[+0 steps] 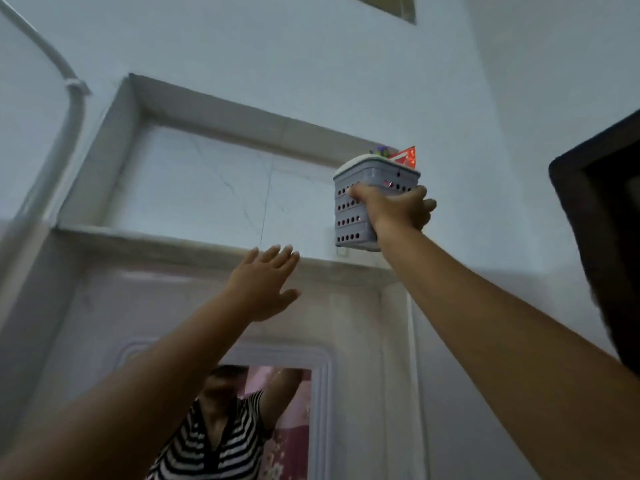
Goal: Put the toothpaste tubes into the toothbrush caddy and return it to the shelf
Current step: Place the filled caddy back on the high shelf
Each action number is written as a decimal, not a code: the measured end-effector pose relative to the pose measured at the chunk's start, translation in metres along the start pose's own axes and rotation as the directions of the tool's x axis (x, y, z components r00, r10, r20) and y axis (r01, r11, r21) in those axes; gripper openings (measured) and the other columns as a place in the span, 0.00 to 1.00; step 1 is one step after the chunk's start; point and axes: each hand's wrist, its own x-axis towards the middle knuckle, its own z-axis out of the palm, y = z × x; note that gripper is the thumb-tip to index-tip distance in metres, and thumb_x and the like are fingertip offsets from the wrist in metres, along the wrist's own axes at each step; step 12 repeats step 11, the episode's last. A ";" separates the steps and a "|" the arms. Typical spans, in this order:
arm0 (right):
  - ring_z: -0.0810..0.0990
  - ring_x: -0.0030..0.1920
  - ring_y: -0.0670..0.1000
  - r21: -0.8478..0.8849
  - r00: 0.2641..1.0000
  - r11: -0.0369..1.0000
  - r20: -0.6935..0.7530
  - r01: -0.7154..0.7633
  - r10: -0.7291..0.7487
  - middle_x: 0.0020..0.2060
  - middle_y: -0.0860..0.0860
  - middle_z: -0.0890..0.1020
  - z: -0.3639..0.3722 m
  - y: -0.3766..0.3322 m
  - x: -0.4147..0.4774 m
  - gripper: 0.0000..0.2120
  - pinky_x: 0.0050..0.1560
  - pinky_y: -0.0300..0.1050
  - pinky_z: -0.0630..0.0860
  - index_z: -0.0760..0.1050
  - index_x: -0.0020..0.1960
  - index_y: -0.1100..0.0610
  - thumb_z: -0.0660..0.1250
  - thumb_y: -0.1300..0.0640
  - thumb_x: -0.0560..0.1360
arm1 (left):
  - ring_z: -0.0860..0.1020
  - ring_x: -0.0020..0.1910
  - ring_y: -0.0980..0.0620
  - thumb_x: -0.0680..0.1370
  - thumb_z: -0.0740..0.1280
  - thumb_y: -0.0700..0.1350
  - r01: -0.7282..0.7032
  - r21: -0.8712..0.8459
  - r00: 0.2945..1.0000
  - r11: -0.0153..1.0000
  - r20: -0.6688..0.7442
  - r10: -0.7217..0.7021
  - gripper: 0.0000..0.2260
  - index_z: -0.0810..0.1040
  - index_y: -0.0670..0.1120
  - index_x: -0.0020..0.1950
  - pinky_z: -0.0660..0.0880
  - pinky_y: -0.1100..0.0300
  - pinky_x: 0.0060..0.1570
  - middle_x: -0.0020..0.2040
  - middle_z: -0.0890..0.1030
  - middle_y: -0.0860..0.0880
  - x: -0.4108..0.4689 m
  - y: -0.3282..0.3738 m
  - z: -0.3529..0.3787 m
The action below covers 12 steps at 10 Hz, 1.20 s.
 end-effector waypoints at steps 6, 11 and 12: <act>0.59 0.79 0.61 -0.336 0.866 0.818 -0.017 0.466 -0.500 0.78 0.63 0.60 0.083 0.111 0.029 0.39 0.78 0.53 0.57 0.57 0.79 0.65 0.70 0.50 0.76 | 0.35 0.78 0.55 0.79 0.60 0.54 -0.072 -0.215 0.997 0.974 -0.023 0.069 0.37 0.38 0.53 0.79 0.35 0.54 0.75 0.80 0.38 0.54 0.004 -0.016 0.022; 0.52 0.81 0.49 -0.149 0.756 0.792 0.444 0.592 -0.481 0.81 0.54 0.57 -0.011 0.112 -0.093 0.25 0.79 0.45 0.51 0.55 0.80 0.58 0.55 0.52 0.85 | 0.58 0.78 0.50 0.81 0.56 0.56 -0.003 -0.127 0.986 0.992 -0.165 -0.019 0.28 0.58 0.46 0.79 0.50 0.48 0.79 0.79 0.61 0.48 -0.060 0.002 -0.016; 0.52 0.81 0.49 -0.149 0.756 0.792 0.444 0.592 -0.481 0.81 0.54 0.57 -0.011 0.112 -0.093 0.25 0.79 0.45 0.51 0.55 0.80 0.58 0.55 0.52 0.85 | 0.58 0.78 0.50 0.81 0.56 0.56 -0.003 -0.127 0.986 0.992 -0.165 -0.019 0.28 0.58 0.46 0.79 0.50 0.48 0.79 0.79 0.61 0.48 -0.060 0.002 -0.016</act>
